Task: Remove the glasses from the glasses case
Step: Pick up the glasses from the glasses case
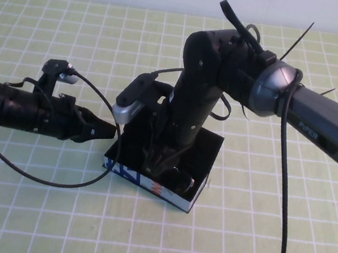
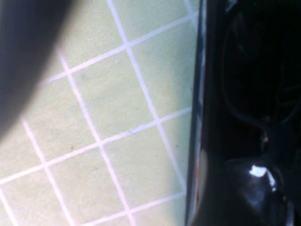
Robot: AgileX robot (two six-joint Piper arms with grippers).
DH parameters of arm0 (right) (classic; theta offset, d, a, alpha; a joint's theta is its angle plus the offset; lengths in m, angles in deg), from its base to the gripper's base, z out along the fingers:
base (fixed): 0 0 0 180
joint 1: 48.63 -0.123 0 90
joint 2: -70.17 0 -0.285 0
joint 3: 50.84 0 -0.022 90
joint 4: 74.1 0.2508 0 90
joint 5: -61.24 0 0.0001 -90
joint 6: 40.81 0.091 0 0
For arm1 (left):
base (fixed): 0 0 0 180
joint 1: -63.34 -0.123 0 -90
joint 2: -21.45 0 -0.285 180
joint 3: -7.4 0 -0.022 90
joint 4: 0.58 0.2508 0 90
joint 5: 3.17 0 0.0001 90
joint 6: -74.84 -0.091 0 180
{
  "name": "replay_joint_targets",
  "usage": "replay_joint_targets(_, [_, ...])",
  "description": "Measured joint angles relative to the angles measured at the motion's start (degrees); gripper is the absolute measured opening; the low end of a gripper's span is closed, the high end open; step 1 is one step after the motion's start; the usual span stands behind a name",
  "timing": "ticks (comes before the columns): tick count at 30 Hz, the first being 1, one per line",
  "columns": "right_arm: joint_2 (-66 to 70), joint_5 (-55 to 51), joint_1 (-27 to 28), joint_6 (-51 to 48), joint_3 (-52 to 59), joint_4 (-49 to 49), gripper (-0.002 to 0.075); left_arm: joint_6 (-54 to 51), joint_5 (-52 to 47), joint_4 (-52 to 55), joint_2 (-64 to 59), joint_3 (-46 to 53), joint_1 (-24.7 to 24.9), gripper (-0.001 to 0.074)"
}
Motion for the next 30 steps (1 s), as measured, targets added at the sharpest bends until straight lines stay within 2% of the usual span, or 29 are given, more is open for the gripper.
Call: replay_joint_targets(30, [0.00,5.88,-0.09,2.93,0.00,-2.32,0.0300,0.36,-0.93,-0.80,0.00,0.00,-0.46,-0.0004])
